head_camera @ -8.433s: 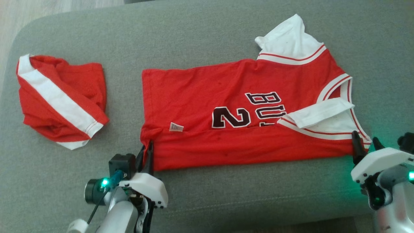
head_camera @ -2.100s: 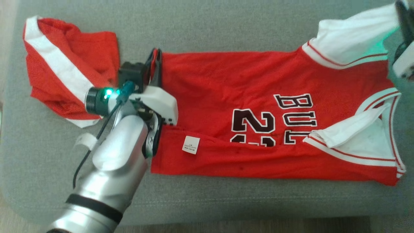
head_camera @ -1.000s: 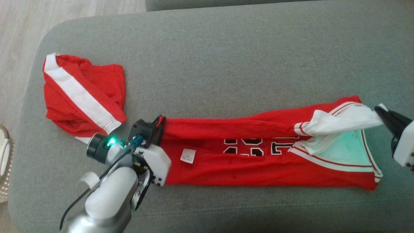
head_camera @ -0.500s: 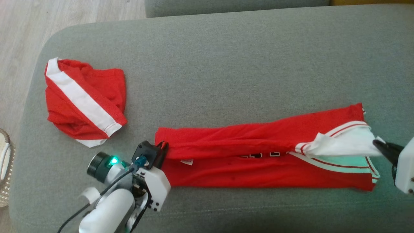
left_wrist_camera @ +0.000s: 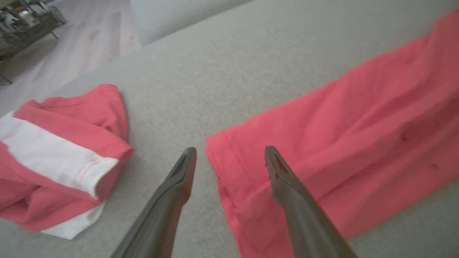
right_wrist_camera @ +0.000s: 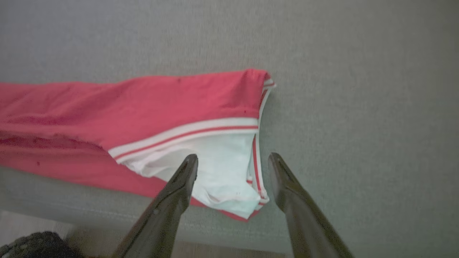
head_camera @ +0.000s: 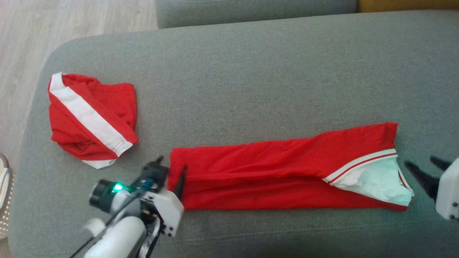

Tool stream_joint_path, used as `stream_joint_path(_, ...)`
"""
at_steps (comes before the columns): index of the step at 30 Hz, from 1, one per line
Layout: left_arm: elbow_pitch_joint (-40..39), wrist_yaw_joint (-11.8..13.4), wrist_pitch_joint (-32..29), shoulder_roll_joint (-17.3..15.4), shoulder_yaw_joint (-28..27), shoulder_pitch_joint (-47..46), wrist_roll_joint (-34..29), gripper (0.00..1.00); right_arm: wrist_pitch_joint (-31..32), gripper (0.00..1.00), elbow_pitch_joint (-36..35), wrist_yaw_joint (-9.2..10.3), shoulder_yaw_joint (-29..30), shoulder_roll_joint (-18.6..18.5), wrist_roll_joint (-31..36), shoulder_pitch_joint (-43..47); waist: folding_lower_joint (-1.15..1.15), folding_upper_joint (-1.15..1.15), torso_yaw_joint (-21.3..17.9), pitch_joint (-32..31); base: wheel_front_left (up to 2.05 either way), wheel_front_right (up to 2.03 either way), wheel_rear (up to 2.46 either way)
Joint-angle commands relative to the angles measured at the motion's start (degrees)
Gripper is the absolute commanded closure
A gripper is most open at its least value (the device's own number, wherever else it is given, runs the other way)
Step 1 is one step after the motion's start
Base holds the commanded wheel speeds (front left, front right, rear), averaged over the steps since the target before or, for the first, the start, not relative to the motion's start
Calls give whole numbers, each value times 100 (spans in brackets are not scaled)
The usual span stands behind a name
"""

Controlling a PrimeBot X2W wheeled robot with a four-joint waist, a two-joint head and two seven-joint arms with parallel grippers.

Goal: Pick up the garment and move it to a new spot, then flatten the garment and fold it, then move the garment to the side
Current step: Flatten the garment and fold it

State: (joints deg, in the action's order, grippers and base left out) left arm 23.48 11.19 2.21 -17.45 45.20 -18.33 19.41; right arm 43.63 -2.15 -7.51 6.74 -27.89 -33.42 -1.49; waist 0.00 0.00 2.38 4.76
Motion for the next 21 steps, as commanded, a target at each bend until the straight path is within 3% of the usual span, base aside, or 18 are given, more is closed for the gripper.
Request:
stream_joint_path(1,-190,101,105,-140,-303,-148,26,0,-125,0,-254,2,10,-131,41,-232,0,0,-15,-34,0,0,0)
stream_joint_path(8,-658,736,1101,106,-1205,102,504,0,-1632,0,-410,2,-10,499,85,-481,0,0,-19,-201,0,0,0)
stream_joint_path(11,-1031,850,1266,294,-1711,368,662,0,-2755,0,-375,2,147,1100,142,-457,0,0,-8,-262,0,0,0)
stream_joint_path(16,-1819,803,1276,686,-2363,888,264,0,-3864,0,-307,2,-13,1551,388,-180,0,0,-1,-289,0,0,0)
stream_joint_path(21,-1947,487,1277,1080,-2662,1455,-167,0,-4436,0,40,2,-89,1707,798,142,0,0,-1,-292,0,0,0)
